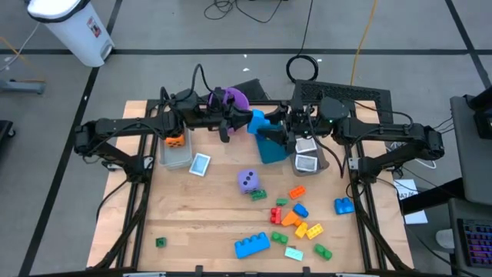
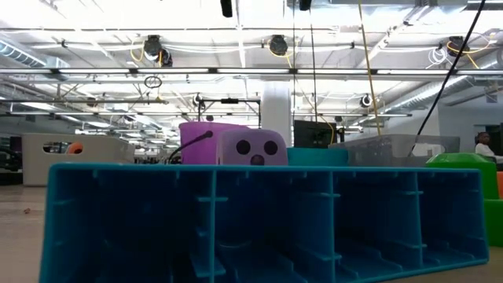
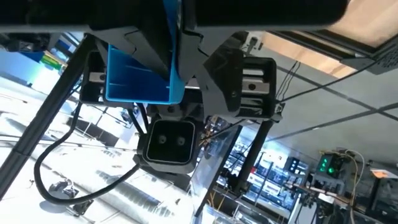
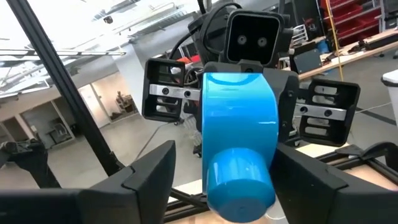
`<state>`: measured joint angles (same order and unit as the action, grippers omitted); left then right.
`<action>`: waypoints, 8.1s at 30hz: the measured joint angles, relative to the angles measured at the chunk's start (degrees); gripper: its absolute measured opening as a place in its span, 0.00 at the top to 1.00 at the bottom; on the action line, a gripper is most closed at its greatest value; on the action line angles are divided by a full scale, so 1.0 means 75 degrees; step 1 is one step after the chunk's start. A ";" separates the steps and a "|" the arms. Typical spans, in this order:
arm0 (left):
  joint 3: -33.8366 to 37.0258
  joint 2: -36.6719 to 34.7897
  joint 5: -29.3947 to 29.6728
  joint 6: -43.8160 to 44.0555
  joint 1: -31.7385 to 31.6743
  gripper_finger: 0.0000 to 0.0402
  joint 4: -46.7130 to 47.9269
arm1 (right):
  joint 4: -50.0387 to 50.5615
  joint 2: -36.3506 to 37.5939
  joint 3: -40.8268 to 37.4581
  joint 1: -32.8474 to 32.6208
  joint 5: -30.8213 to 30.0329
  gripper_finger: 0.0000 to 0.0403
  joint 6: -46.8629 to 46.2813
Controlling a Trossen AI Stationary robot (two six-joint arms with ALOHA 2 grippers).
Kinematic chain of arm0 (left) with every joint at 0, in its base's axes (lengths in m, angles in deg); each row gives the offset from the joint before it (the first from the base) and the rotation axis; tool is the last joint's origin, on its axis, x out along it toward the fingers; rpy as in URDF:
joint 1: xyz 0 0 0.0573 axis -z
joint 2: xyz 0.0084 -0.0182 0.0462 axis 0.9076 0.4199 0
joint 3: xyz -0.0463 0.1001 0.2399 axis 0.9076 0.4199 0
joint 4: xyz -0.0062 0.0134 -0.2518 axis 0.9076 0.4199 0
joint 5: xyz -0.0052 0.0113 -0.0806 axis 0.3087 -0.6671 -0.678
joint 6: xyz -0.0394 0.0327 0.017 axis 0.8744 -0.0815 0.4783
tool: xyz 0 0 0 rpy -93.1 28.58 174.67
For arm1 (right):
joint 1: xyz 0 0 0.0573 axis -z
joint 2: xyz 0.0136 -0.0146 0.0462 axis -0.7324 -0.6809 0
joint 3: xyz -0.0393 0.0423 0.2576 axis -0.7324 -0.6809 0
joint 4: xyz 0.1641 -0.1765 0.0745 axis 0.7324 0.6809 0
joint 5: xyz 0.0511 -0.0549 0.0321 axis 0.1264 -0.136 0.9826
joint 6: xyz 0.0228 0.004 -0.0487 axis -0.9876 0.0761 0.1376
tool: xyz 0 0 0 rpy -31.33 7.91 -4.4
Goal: Pick & Place Toys
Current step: Put the blue game piece into the blue bin, then put the green game piece into the blue bin
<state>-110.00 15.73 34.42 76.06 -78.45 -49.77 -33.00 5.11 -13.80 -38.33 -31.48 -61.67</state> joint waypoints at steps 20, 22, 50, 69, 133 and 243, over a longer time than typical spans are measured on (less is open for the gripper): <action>0.0000 0.0000 -0.0017 -0.0099 0.0000 0.73 -0.0011 | -0.0011 0.0000 0.0000 0.0006 -0.0012 0.67 0.0227; 0.0000 0.0000 0.0000 -0.0191 0.0003 0.69 -0.0081 | -0.0018 0.0000 0.0000 0.0007 -0.0012 0.67 0.0199; -0.0004 -0.1916 -0.1838 -0.0351 -0.1493 0.44 -0.0446 | 0.6175 0.0093 0.3638 0.0952 -0.1117 0.67 0.1711; -0.0003 -0.2225 -0.2604 0.0471 -0.1185 0.44 -0.0088 | 0.9888 -0.3262 0.4622 0.1956 -0.1204 0.66 0.1456; 0.0000 -0.1696 -0.2594 0.0818 0.0191 0.44 0.0937 | 0.8412 -0.4091 0.3427 0.3245 0.1128 0.43 0.0676; 0.1578 0.1201 0.1718 0.5850 1.0421 0.39 0.9880 | 0.0382 -0.2285 0.0023 -0.5770 -0.5627 0.47 -0.3223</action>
<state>-98.17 24.73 47.30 119.94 -0.29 24.34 -30.14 -12.03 -13.63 -81.61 -73.69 -85.85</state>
